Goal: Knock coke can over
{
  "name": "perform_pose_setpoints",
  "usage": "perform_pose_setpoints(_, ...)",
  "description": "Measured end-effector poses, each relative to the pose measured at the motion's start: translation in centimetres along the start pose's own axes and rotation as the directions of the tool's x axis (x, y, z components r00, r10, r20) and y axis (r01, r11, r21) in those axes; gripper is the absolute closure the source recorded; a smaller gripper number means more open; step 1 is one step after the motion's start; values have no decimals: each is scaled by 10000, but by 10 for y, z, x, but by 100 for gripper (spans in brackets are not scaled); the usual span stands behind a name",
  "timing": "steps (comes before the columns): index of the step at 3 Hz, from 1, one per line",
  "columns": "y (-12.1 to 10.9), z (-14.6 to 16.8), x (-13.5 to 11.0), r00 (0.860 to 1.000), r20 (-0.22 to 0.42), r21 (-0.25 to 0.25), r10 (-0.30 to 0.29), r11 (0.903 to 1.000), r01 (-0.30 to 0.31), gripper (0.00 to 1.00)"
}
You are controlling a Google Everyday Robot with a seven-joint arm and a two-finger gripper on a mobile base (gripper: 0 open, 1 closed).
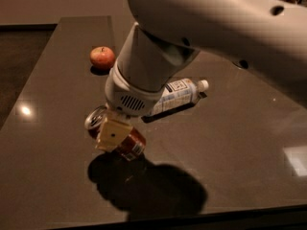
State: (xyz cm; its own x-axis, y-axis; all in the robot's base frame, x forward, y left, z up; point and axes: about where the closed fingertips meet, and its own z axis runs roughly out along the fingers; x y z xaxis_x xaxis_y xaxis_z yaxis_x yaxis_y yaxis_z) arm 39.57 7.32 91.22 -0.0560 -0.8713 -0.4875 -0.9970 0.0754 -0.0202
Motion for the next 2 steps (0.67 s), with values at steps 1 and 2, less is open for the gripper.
perform_pose_setpoints(1, -14, 12, 8, 9915, -1300, 256, -47, 9996, 81, 60)
perform_pose_setpoints(2, -23, 27, 8, 9742, -2257, 452, -100, 9988, 208, 37)
